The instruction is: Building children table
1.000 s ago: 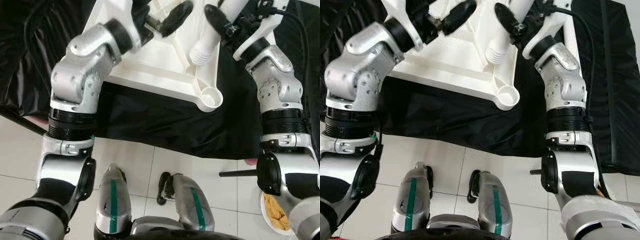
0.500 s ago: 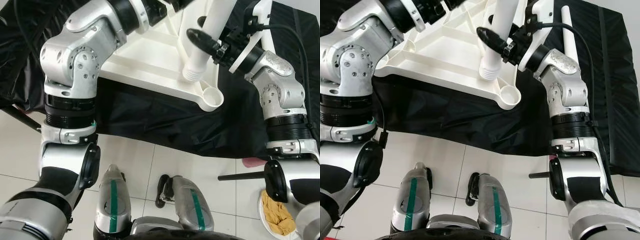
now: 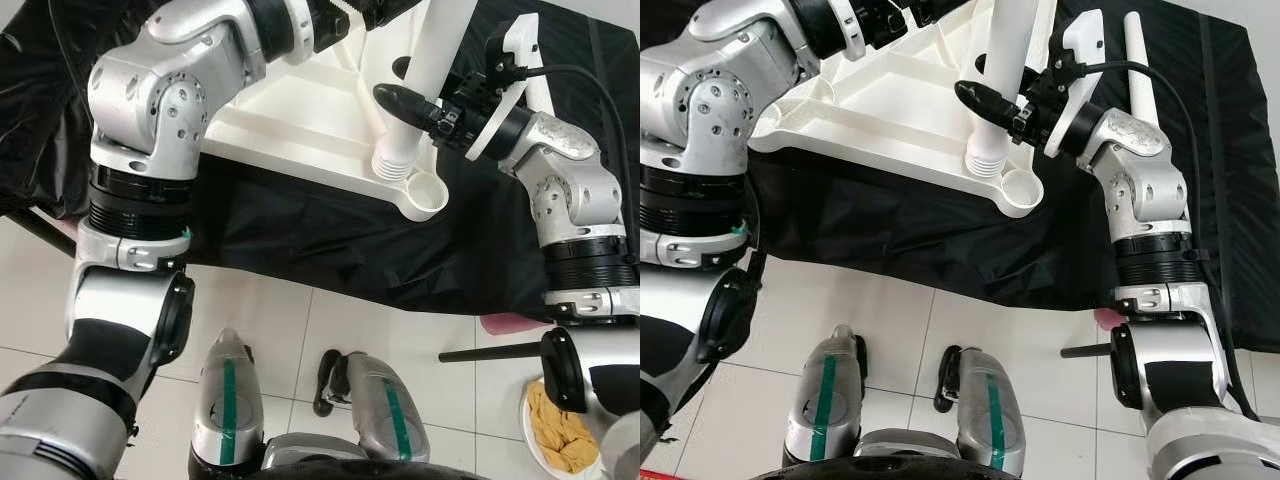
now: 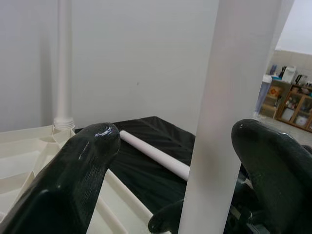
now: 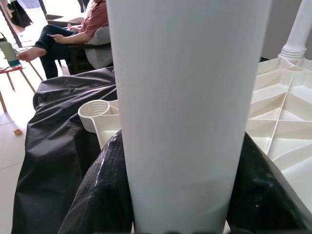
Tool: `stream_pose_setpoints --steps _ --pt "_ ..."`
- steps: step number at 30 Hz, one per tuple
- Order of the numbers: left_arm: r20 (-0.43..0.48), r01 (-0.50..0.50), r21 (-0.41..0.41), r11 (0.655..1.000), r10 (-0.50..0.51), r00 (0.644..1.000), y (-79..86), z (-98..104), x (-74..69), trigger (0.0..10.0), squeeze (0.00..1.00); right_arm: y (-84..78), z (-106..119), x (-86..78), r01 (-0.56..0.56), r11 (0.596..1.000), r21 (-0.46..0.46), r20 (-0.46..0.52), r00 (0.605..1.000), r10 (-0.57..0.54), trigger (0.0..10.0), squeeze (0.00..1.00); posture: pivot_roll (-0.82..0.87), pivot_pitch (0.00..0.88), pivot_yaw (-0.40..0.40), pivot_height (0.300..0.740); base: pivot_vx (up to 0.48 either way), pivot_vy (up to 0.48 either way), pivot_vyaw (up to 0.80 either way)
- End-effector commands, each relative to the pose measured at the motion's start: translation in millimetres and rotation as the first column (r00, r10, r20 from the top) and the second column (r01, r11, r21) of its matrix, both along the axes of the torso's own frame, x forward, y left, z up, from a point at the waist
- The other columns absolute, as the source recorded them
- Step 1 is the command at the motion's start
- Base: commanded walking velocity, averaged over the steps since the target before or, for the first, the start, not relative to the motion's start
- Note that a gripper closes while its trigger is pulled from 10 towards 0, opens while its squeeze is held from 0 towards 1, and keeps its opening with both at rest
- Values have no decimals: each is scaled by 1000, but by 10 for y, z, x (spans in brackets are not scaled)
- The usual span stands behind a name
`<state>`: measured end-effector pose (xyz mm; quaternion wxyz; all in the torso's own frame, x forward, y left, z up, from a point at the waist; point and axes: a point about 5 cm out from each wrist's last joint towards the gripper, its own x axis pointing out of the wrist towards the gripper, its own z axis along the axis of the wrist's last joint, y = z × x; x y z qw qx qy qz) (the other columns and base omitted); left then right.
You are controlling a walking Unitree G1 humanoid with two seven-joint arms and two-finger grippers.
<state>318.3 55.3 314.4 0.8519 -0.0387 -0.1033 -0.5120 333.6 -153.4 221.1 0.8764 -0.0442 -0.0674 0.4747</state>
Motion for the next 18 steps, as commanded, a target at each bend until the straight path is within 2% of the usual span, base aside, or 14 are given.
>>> stream_pose_setpoints --steps 1,4,8,18 --pt "18 182 41 982 -183 983 -99 5 -86 10000 0 -36 42 -11 9 1000 -10 16 1000 -9 10000 0 126 61 -59 740 0 0 0" --pt "17 233 55 971 -234 972 -121 15 -115 10000 0 -32 42 -8 8 1000 -9 16 1000 -7 10000 0 127 60 -55 740 0 0 0" --pt "12 249 81 965 -251 968 -164 4 -104 10000 0 -5 50 -21 -18 1000 -23 19 1000 18 10000 0 122 52 -51 740 0 0 0" --pt "33 292 74 953 -295 955 -243 76 -120 10000 0 2 47 -42 -43 998 -55 17 999 44 10000 0 109 55 -55 740 0 0 0"
